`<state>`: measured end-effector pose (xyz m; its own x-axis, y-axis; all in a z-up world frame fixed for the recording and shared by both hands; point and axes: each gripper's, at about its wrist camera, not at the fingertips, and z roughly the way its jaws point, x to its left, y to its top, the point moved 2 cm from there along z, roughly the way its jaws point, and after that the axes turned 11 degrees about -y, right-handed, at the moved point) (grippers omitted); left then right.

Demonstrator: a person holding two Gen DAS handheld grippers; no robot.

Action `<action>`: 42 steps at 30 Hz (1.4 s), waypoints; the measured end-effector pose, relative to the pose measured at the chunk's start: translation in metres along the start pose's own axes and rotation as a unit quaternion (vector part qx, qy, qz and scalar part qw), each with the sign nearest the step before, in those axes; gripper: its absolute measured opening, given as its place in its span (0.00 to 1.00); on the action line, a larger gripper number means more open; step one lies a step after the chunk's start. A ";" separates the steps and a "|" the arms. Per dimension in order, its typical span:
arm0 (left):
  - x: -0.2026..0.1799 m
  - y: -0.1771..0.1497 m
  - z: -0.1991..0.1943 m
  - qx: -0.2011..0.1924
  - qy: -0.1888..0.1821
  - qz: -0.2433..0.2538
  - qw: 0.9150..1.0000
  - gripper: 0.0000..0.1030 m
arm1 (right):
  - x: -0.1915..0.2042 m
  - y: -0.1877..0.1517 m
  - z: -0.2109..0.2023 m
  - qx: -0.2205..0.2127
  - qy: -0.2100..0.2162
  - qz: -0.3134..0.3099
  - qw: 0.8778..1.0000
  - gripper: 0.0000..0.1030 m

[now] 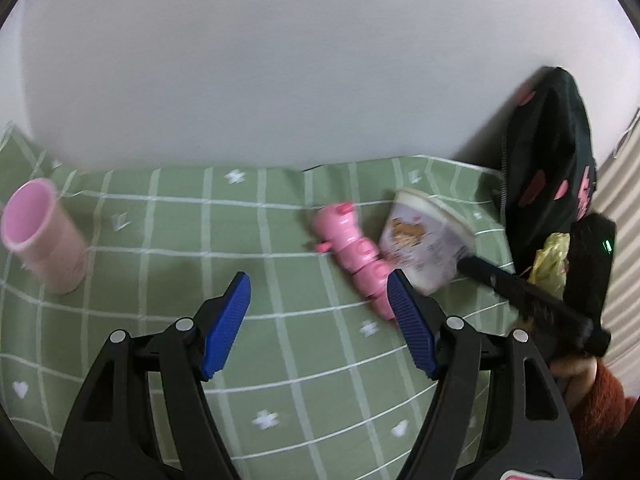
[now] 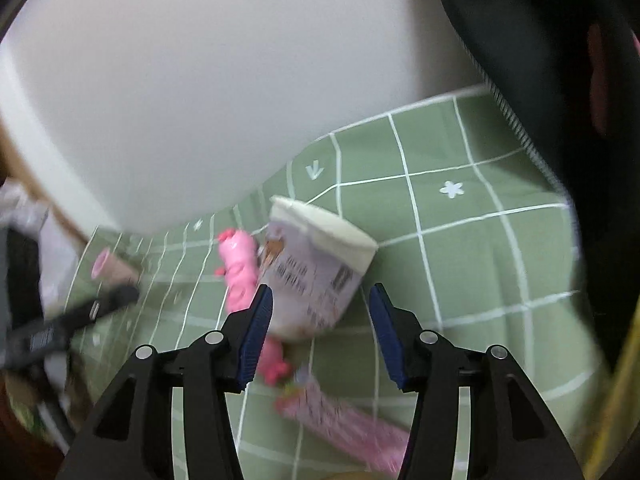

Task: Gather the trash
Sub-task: 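Grasp the white paper cup with the right gripper while the left moves to the pink wrapper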

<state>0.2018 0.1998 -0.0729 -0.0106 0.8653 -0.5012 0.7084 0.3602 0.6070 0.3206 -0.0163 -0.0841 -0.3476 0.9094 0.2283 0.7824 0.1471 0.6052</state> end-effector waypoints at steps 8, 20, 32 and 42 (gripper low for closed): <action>0.021 -0.009 -0.013 0.004 0.029 -0.012 1.000 0.65 | 0.022 0.017 0.021 0.013 0.026 -0.017 0.999 0.18; -0.017 -0.007 0.004 0.013 -0.013 0.027 0.999 0.65 | 0.006 0.021 -0.073 -0.064 -0.078 -0.089 0.991 0.11; -0.121 -0.043 0.076 0.135 -0.142 0.216 0.957 0.65 | -0.057 -0.005 -0.145 -0.094 -0.165 -0.042 0.981 0.11; -0.158 -0.057 0.125 0.212 -0.138 0.308 0.917 0.65 | -0.077 -0.011 -0.184 -0.116 -0.184 -0.028 0.976 0.11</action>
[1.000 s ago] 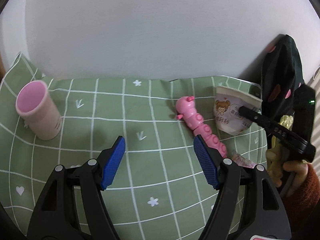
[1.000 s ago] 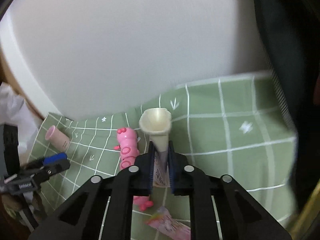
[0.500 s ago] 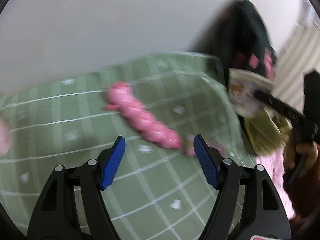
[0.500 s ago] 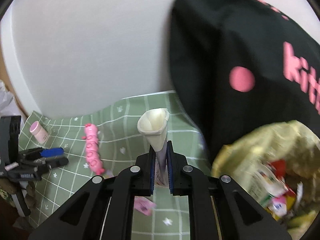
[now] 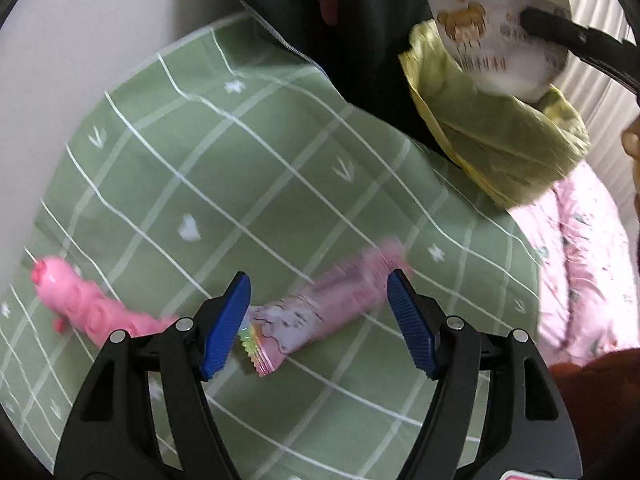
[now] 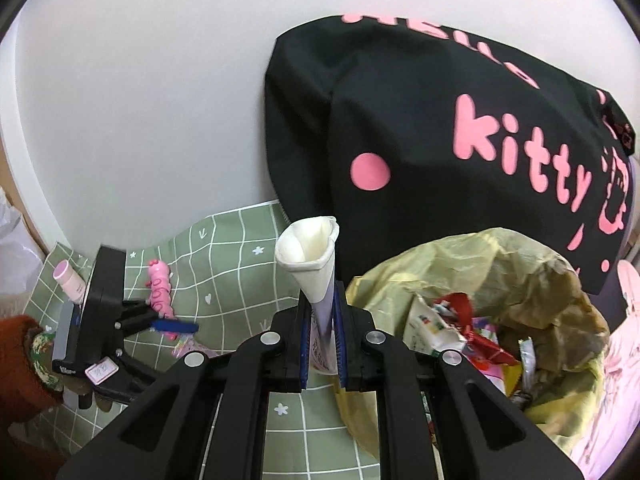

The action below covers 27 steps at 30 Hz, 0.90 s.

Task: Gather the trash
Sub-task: 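Grasp the white paper cup with the right gripper while the left moves to the pink wrapper, then grasp the pink ice-cream wrapper with the left gripper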

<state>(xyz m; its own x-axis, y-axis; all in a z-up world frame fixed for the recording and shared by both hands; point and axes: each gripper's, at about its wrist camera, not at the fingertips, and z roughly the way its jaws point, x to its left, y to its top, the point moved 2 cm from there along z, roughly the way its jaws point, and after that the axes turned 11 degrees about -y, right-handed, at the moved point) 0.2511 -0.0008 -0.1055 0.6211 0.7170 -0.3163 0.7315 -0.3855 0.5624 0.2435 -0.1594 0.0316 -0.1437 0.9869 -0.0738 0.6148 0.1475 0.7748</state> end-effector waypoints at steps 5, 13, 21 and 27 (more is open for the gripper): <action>-0.016 -0.026 -0.009 0.012 -0.061 -0.023 0.998 0.65 | -0.004 -0.003 0.002 0.002 0.004 0.012 1.000 0.11; 0.006 -0.041 -0.022 -0.019 0.001 -0.122 0.992 0.51 | 0.012 -0.004 0.009 0.004 0.022 0.001 1.000 0.11; 0.002 -0.050 -0.026 -0.012 0.018 -0.121 0.992 0.27 | 0.012 0.001 0.001 -0.012 0.027 0.000 1.000 0.11; 0.004 -0.044 -0.061 -0.061 0.026 -0.132 0.989 0.25 | 0.016 0.003 -0.007 -0.025 0.032 0.000 0.999 0.11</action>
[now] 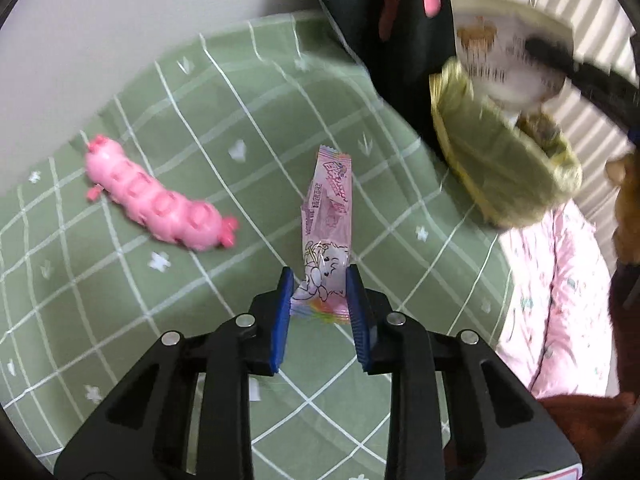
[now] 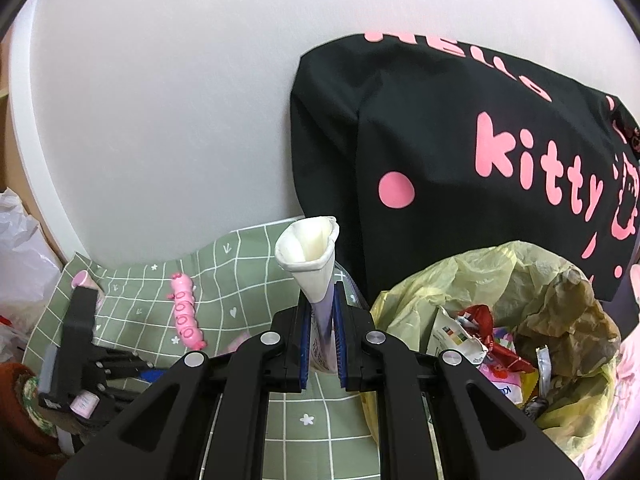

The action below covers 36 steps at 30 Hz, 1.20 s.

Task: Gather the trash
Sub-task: 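Grasp the pink ice-cream wrapper with the left gripper, then carry the pink wrapper and paper cup with both grippers over the trash bag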

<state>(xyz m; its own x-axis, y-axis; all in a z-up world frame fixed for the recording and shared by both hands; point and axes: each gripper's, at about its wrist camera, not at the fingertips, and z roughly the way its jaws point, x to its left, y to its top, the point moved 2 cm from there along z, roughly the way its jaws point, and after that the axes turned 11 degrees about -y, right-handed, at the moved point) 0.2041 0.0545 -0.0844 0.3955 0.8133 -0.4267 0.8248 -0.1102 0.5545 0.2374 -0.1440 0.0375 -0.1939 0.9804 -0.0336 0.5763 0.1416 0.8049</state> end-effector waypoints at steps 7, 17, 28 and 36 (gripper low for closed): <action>-0.011 0.035 -0.036 -0.068 -0.014 -0.004 0.998 0.25 | 0.005 0.003 -0.016 -0.015 -0.004 -0.004 1.000 0.11; -0.058 0.100 -0.047 -0.123 -0.066 0.024 0.990 0.25 | -0.028 0.009 -0.046 -0.047 -0.035 0.012 0.998 0.11; -0.139 0.136 -0.019 -0.113 -0.092 0.101 0.984 0.26 | -0.103 0.011 -0.070 -0.062 -0.080 0.052 0.994 0.11; -0.176 0.146 0.016 -0.087 -0.111 0.119 0.983 0.26 | -0.154 0.002 -0.078 -0.061 -0.104 0.071 0.990 0.11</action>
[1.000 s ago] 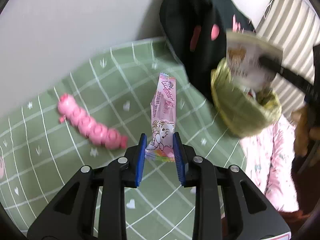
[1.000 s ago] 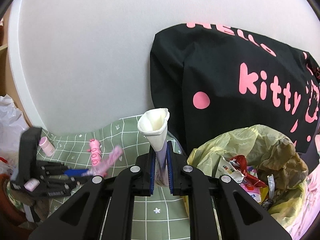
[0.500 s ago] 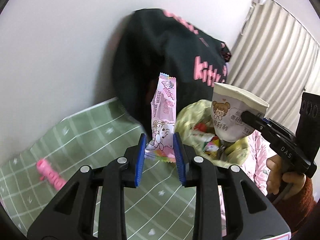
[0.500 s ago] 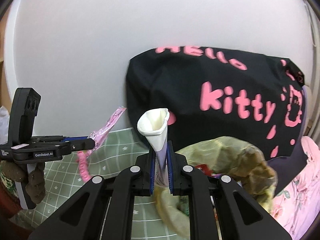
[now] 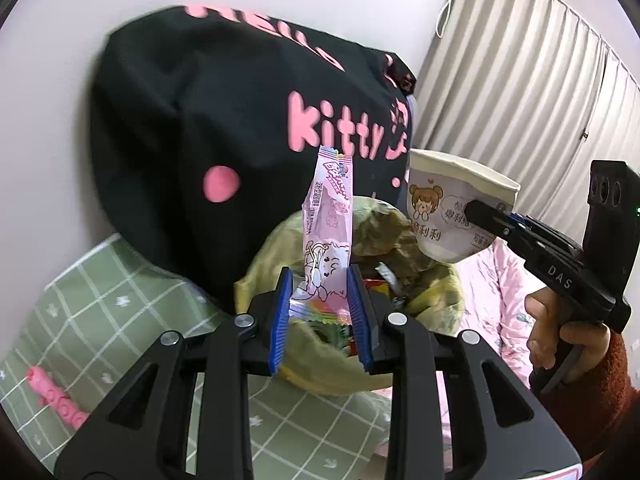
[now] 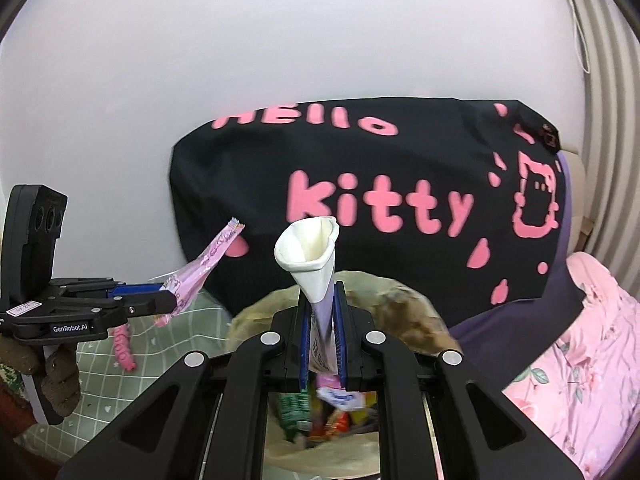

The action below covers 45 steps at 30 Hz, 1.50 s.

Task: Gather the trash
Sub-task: 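Carry the pink wrapper and paper cup with both grippers over the trash bag, then open both grippers to drop the cup and wrapper into the trash bag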

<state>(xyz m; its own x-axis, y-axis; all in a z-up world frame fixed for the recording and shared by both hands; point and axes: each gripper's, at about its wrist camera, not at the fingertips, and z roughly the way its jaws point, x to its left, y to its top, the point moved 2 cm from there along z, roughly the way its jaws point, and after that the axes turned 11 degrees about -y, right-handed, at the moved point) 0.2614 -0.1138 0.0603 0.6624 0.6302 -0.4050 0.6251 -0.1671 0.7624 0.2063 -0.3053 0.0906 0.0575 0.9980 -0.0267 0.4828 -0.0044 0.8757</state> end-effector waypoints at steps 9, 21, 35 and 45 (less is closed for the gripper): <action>-0.019 0.002 0.070 0.062 0.004 0.020 0.998 0.26 | -0.040 -0.016 0.034 0.048 0.015 0.021 0.999 0.11; -0.004 -0.003 0.127 0.123 0.041 0.004 0.992 0.26 | -0.057 -0.035 0.085 0.092 0.060 0.028 0.994 0.11; 0.008 -0.004 0.111 0.102 -0.009 -0.048 0.994 0.43 | -0.039 -0.051 0.086 0.117 0.038 0.017 0.992 0.18; 0.007 -0.042 0.018 0.024 0.067 -0.061 0.996 0.62 | -0.022 -0.054 0.044 0.094 0.003 0.022 0.995 0.36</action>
<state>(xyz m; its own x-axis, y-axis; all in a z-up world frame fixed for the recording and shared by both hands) 0.2474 -0.1157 0.0161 0.5211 0.7427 -0.4206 0.7195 -0.1171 0.6846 0.2179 -0.3294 0.0227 0.0782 0.9968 0.0133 0.6353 -0.0601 0.7700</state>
